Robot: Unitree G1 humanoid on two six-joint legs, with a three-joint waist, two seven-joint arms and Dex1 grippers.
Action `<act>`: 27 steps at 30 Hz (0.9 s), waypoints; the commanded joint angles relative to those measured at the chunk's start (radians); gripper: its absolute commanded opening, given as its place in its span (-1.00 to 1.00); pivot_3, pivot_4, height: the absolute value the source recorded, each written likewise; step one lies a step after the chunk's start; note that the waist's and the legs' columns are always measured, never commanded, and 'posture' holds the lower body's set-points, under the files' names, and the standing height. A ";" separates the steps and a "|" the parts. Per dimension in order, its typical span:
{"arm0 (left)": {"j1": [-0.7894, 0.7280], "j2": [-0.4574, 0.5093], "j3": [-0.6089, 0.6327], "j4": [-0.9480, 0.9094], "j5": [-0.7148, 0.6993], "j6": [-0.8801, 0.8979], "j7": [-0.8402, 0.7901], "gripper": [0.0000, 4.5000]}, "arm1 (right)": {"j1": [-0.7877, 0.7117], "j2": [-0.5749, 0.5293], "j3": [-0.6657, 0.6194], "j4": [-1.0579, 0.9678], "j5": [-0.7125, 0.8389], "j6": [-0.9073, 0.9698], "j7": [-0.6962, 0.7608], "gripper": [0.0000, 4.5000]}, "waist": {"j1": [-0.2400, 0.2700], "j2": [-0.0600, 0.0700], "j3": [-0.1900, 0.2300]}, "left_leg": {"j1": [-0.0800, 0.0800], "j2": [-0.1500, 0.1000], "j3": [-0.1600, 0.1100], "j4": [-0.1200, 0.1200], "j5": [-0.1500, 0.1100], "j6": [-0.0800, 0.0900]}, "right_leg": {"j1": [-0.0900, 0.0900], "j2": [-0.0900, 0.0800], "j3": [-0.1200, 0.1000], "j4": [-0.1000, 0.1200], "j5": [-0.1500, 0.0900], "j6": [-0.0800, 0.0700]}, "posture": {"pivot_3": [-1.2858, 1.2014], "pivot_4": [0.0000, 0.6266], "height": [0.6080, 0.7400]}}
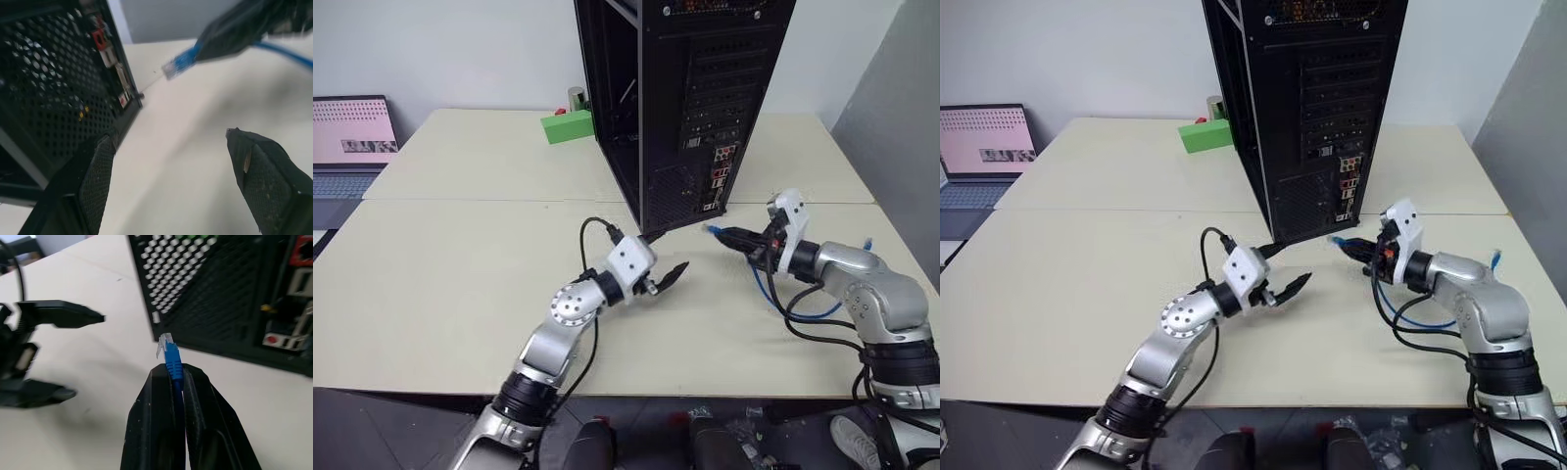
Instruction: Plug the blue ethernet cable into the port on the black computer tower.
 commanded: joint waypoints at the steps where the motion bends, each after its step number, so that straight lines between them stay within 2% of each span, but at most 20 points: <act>1: -0.045 -0.068 0.032 -0.034 0.035 0.110 0.112 0.67 | -0.033 0.057 -0.013 -0.019 -0.084 -0.089 -0.129 -1.00 | 0.001 0.000 0.000 | 0.000 0.000 0.000 0.000 0.000 0.000 | 0.000 0.000 0.000 0.000 0.000 0.000 | 0.03 -0.52 1.00; 4: -0.076 -0.116 0.030 -0.032 0.060 0.162 0.163 0.67 | -0.064 0.138 -0.032 -0.010 -0.135 -0.113 -0.262 -1.00 | 0.001 0.000 0.000 | 0.000 0.000 0.000 0.000 0.000 0.000 | 0.000 0.000 0.000 0.000 0.000 0.000 | 0.03 -0.52 1.00; 12: -0.140 -0.150 0.049 0.002 0.088 0.187 0.211 0.67 | -0.106 0.224 -0.040 0.030 -0.220 -0.146 -0.416 -1.00 | 0.005 0.000 0.000 | 0.000 0.000 0.000 0.000 0.000 0.000 | 0.000 0.000 0.000 0.000 0.000 0.000 | 0.03 -0.52 1.00; 27: -0.163 -0.163 0.055 0.021 0.089 0.181 0.220 0.67 | -0.168 0.271 -0.062 0.115 -0.215 -0.144 -0.442 -1.00 | 0.003 0.000 0.000 | 0.000 0.000 0.001 0.000 0.000 0.000 | -0.001 -0.001 0.001 0.000 0.000 0.000 | 0.03 -0.52 1.00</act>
